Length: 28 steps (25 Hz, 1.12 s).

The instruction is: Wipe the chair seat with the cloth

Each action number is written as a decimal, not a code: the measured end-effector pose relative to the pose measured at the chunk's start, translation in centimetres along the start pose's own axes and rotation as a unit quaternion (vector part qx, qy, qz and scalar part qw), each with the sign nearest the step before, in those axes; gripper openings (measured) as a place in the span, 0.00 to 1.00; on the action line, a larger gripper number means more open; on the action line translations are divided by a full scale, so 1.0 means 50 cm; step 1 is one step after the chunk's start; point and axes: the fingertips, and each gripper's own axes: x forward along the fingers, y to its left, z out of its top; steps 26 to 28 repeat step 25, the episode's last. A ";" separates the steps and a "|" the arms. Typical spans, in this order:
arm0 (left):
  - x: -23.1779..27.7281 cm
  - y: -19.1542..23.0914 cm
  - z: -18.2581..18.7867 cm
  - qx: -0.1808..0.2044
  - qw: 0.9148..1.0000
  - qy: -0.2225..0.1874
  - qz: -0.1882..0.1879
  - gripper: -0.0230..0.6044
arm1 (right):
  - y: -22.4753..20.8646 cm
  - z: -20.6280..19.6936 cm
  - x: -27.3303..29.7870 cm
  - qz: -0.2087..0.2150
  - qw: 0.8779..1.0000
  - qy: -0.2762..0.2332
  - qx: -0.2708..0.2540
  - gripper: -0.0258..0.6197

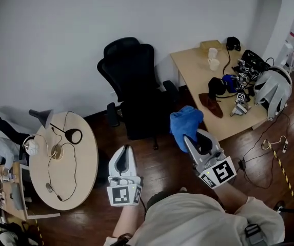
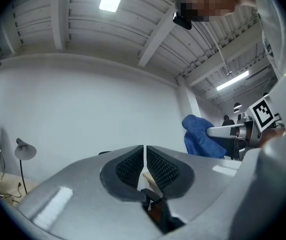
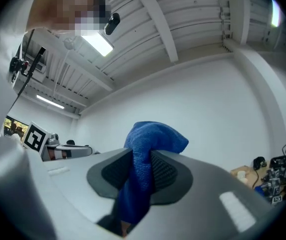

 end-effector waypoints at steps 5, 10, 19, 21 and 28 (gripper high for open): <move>-0.023 -0.004 0.040 -0.001 1.000 -0.005 -0.012 0.08 | 0.042 0.027 0.000 0.002 1.000 -0.003 0.005 0.19; -0.052 0.028 0.047 -0.002 1.000 0.001 -0.002 0.08 | 0.070 0.027 0.016 0.006 1.000 0.002 -0.001 0.19; -0.066 0.011 0.045 -0.007 1.000 0.002 -0.005 0.08 | 0.077 0.038 0.002 0.007 1.000 0.005 0.001 0.19; -0.064 0.005 0.043 -0.011 1.000 0.004 -0.010 0.08 | 0.077 0.040 0.004 0.008 1.000 0.006 0.003 0.19; -0.065 -0.008 0.040 -0.012 1.000 0.007 -0.017 0.08 | 0.082 0.031 0.000 0.015 1.000 0.013 0.012 0.19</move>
